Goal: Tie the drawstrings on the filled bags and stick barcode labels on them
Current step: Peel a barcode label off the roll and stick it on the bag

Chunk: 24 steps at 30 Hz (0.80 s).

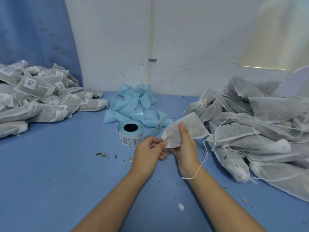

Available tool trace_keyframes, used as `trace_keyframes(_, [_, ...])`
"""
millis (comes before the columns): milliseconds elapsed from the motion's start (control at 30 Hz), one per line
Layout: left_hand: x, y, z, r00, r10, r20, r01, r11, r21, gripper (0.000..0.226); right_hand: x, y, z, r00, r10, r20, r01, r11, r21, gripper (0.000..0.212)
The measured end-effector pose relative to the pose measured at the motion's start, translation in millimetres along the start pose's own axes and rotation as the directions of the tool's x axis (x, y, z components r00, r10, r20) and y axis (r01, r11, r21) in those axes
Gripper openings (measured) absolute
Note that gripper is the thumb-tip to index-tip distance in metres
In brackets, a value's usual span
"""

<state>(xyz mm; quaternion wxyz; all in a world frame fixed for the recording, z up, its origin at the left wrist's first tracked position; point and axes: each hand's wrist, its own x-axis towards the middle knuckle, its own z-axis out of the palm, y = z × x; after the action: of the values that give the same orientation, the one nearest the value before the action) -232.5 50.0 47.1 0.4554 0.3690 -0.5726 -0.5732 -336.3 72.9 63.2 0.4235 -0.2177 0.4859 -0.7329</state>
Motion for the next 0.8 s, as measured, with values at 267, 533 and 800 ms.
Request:
trace_keyframes(267, [3.2, 1.3, -2.6, 0.996, 0.026, -0.080, -0.025, 1.000, 0.009, 0.011, -1.2, 2.1, 1.5, 0.977, 0.089, 0.192, -0.041, 0.970, -0.240, 0.024])
trace_keyframes(533, [3.1, 7.4, -4.6, 1.000, -0.025, -0.003, 0.024, 0.991, -0.133, 0.028, -9.3, 12.8, 3.7, 0.967, -0.116, 0.227, 0.181, 0.940, -0.289, 0.017])
trace_keyframes(800, [3.4, 16.3, 4.0, 0.983, -0.150, 0.108, 0.161, 0.982, -0.102, 0.034, 0.2, 6.4, -2.7, 0.994, 0.039, 0.103, -0.044, 0.998, 0.043, 0.016])
